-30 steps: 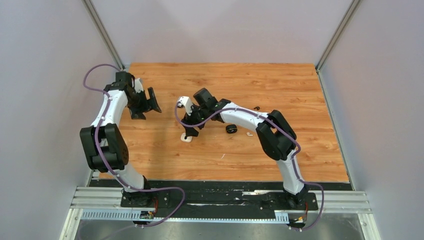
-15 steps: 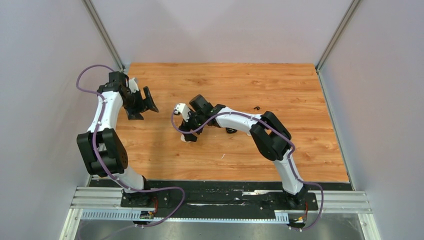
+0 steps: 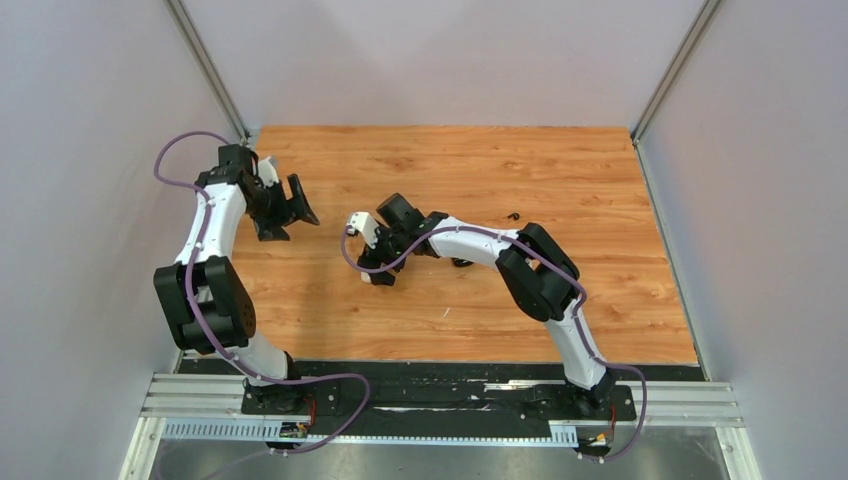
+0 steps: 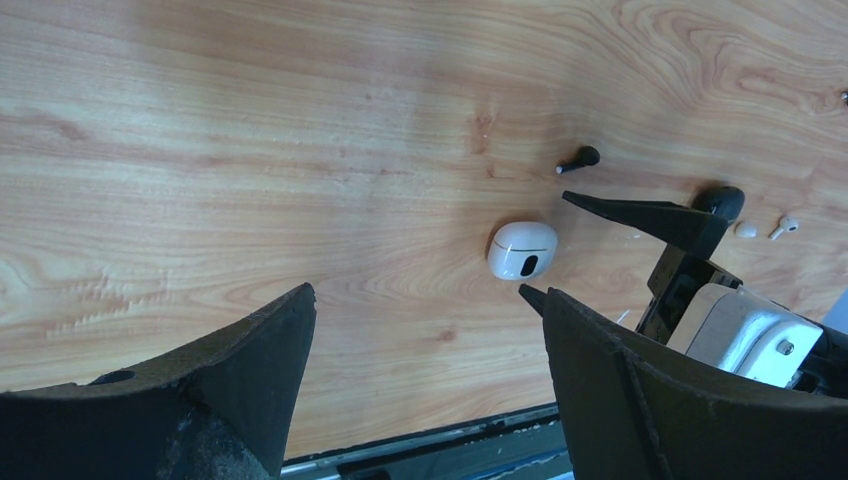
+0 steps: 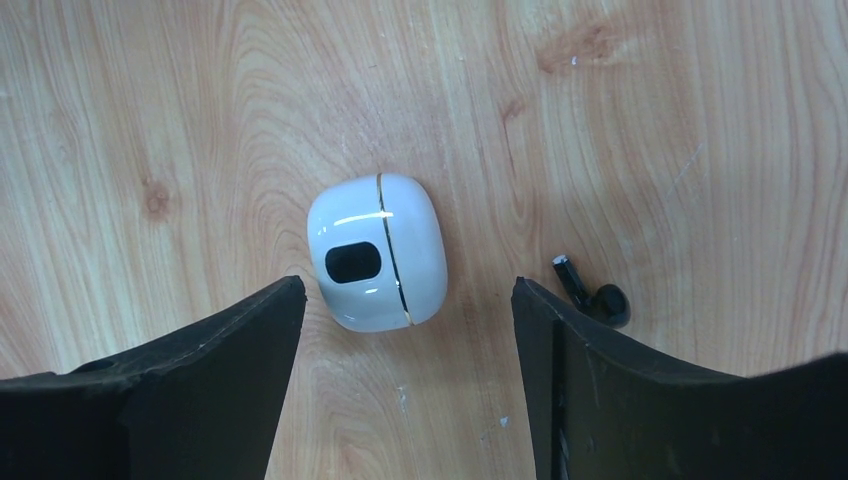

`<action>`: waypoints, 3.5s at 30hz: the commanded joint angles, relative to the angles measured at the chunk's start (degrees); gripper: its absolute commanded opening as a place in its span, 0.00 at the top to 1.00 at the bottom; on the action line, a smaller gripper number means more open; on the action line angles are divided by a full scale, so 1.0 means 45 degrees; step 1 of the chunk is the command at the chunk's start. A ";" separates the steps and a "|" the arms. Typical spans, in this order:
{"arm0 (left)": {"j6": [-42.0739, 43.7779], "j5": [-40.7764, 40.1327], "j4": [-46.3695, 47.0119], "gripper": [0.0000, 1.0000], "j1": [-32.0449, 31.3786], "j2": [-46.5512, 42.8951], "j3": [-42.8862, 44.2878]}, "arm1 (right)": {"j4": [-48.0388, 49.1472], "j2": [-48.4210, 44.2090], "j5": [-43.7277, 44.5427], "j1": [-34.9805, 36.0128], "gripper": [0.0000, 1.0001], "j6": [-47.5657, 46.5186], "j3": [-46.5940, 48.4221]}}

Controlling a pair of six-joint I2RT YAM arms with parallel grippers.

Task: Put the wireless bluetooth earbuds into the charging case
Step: Pick up the charging case from the center of the board, then pass from the right arm to the left, then open the charging case to the charging case.

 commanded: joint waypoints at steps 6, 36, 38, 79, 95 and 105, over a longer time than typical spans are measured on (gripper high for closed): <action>-0.0128 0.0332 0.0263 0.10 0.0031 0.0133 -0.0082 | 0.0495 0.0216 -0.1465 -0.0041 0.28 -0.1165 -0.0094; -0.3754 0.7665 1.1201 0.15 -0.2018 0.0268 -0.1072 | 0.1938 -0.4935 0.0162 -0.3574 0.95 -0.4806 -0.0708; -0.4421 0.8231 1.3193 0.16 -0.2637 0.0429 -0.0908 | 0.2564 -0.5449 0.0518 -0.3957 0.96 -0.5125 -0.0863; -0.7494 1.2639 1.7384 0.64 -0.5084 0.7116 0.7279 | 0.5712 -0.4825 -0.0600 -0.4548 0.91 -0.4019 -0.0051; -0.6503 1.2801 1.8040 1.00 -0.5097 0.6247 0.6278 | 0.3421 -0.6204 -0.3478 -0.6073 0.07 -0.1673 -0.0618; 0.8849 1.0041 0.5555 1.00 -0.6119 0.3604 0.5017 | -0.1418 -0.4887 -0.9072 -0.7702 0.11 -0.0639 0.1930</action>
